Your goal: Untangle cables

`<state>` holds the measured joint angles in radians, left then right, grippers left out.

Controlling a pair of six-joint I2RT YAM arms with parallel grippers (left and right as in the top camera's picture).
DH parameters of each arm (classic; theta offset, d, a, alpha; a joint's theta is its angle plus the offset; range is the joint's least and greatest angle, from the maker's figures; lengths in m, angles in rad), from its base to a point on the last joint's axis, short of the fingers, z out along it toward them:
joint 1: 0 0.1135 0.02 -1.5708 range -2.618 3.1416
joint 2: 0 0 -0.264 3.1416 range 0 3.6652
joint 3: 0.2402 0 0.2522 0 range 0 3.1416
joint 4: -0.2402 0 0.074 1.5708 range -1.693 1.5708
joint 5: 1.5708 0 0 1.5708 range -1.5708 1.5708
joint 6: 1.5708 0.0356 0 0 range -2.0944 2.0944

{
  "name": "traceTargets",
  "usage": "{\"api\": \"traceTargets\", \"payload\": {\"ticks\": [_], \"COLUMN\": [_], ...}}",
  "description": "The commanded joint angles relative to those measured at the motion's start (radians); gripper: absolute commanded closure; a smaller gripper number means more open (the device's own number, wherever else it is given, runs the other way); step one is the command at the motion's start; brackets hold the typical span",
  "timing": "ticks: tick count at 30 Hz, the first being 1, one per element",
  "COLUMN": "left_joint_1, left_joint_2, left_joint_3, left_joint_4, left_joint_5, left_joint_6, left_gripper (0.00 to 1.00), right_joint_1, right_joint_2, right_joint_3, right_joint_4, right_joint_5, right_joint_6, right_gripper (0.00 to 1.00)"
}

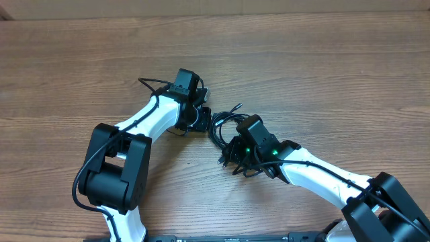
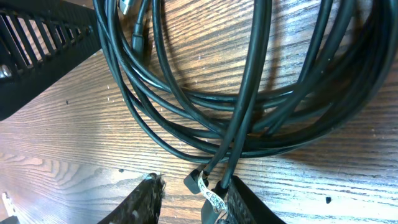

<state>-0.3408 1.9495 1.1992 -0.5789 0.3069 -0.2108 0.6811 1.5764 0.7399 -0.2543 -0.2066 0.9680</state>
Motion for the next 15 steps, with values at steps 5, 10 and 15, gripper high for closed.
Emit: {"api": "traceTargets", "payload": {"ticks": [5,10,15], "left_joint_1": [-0.013,-0.013,-0.013], "left_joint_2": [0.012,0.012,0.012], "left_joint_3": [-0.001,-0.001,-0.001], "left_joint_4": [0.000,-0.004,-0.004], "left_joint_5": [0.000,0.000,0.000], "left_joint_6": [-0.018,-0.018,-0.018], "left_gripper": [0.79,0.80,0.79], "right_joint_1": [0.008,0.009,0.009], "right_joint_2": [0.006,0.011,0.054], "right_joint_3": [-0.003,-0.003,-0.003], "right_joint_4": [-0.003,-0.053,-0.013], "right_joint_5": [0.069,0.125,0.117], "right_joint_6": [0.032,0.140,0.140], "right_gripper": [0.71,0.67,0.67]}}
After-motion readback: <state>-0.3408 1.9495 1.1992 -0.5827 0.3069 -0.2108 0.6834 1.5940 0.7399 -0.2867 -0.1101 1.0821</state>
